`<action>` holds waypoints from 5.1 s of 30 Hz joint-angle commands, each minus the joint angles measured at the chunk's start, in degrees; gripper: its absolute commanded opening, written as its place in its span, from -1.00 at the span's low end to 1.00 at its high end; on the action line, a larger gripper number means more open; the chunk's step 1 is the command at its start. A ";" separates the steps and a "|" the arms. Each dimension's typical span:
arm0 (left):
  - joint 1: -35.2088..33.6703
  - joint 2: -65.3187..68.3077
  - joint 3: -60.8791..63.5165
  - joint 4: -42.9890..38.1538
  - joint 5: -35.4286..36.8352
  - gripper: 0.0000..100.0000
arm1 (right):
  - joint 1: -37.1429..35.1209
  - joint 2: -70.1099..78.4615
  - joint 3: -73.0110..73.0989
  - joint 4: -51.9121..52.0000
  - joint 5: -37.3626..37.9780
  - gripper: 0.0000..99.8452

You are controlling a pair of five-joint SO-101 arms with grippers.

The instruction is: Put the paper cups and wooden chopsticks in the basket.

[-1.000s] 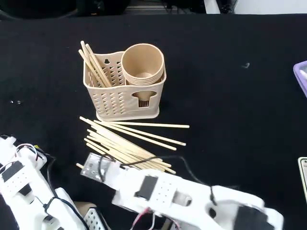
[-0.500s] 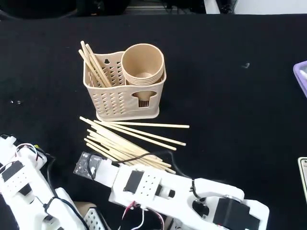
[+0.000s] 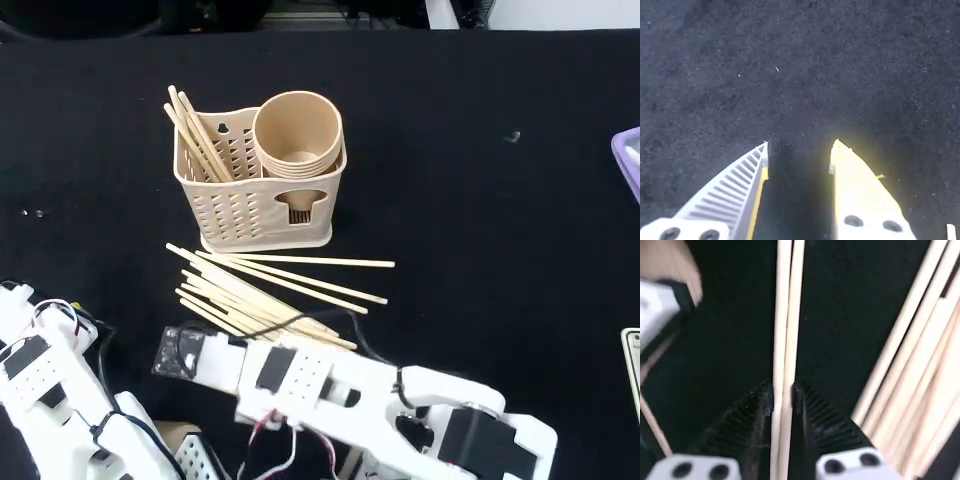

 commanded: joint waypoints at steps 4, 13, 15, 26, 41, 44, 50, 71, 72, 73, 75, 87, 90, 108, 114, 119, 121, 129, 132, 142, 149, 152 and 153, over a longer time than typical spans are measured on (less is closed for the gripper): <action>0.04 -0.88 -3.21 -0.79 0.35 -0.59 | 8.53 -8.92 -12.26 15.65 6.68 -0.98; 0.13 -0.88 -3.12 -0.79 0.35 -0.59 | 17.49 -32.92 -16.75 17.23 6.77 -0.98; 0.31 -0.88 -3.12 -0.79 0.35 -0.59 | 20.66 -36.62 -16.31 13.45 6.42 -0.98; 3.03 -0.79 -2.24 -0.97 0.09 -0.59 | 23.91 -39.96 -16.22 -17.85 -2.11 -0.98; 6.99 -0.79 -1.27 -1.05 -0.09 -0.59 | 25.23 -28.09 -16.40 -59.60 -7.30 -0.98; 6.99 -0.79 -1.27 -0.97 -0.09 -0.59 | 29.36 -21.58 -17.89 -64.97 -7.56 -0.98; 6.99 -0.79 -1.27 -0.97 -0.09 -0.59 | 32.18 -9.80 -21.85 -66.64 -7.65 -0.98; 6.99 -0.79 -1.27 -0.88 -0.09 -0.59 | 27.87 -3.47 -33.10 -33.76 -7.65 -0.57; 6.99 -0.79 -1.27 -0.88 -0.09 -0.59 | 27.87 -3.65 -35.21 -30.24 -7.65 -0.57; 6.99 -0.79 -1.27 -0.88 -0.09 -0.59 | 27.87 -4.26 -37.14 -26.99 -7.65 -0.57; 6.99 -0.79 -1.27 -0.88 -0.09 -0.59 | 27.87 -6.20 -40.31 -20.57 -7.65 -0.57; 7.78 -0.79 -1.27 -0.79 -0.18 -0.59 | 28.22 -30.81 -32.84 20.92 -7.12 -0.57; 9.10 -0.79 -1.19 -0.70 -0.18 -0.59 | 27.96 -36.79 -23.78 25.41 -6.15 -0.57; 9.01 -0.79 -1.19 -0.79 -0.18 -0.59 | 20.40 -24.31 14.81 -10.02 -1.76 -0.57; 9.10 -0.79 -1.19 -0.79 -0.18 -0.59 | 20.48 -12.26 11.21 -14.24 -1.49 -0.57; 9.10 -0.79 -1.27 -0.79 -0.18 -0.59 | 20.48 -4.62 5.76 -11.34 -1.49 -0.59; 9.10 -0.79 -1.27 -0.79 -0.18 -0.59 | 20.40 -3.38 4.97 -10.73 -0.88 -0.70; 9.10 -0.79 -1.27 -0.97 -0.18 -0.59 | 20.66 -11.12 8.57 -10.46 0.44 -0.98; 9.10 -0.79 -1.27 -1.14 -0.18 -0.59 | 20.57 -17.54 10.51 -7.65 0.44 -0.98; 9.10 -0.79 -1.27 -1.14 -0.18 -0.59 | 20.75 -30.29 14.64 7.38 10.55 -0.98; 9.19 -0.79 -1.27 -1.14 -0.18 -0.59 | 20.48 -30.29 14.64 7.91 10.11 -0.67; 9.19 -0.79 -1.27 -1.14 -0.18 -0.59 | 20.40 -30.37 14.20 6.59 6.15 -0.63; 9.19 -0.79 -1.27 -1.14 -0.18 -0.59 | 20.40 -30.37 14.37 5.45 5.45 -0.65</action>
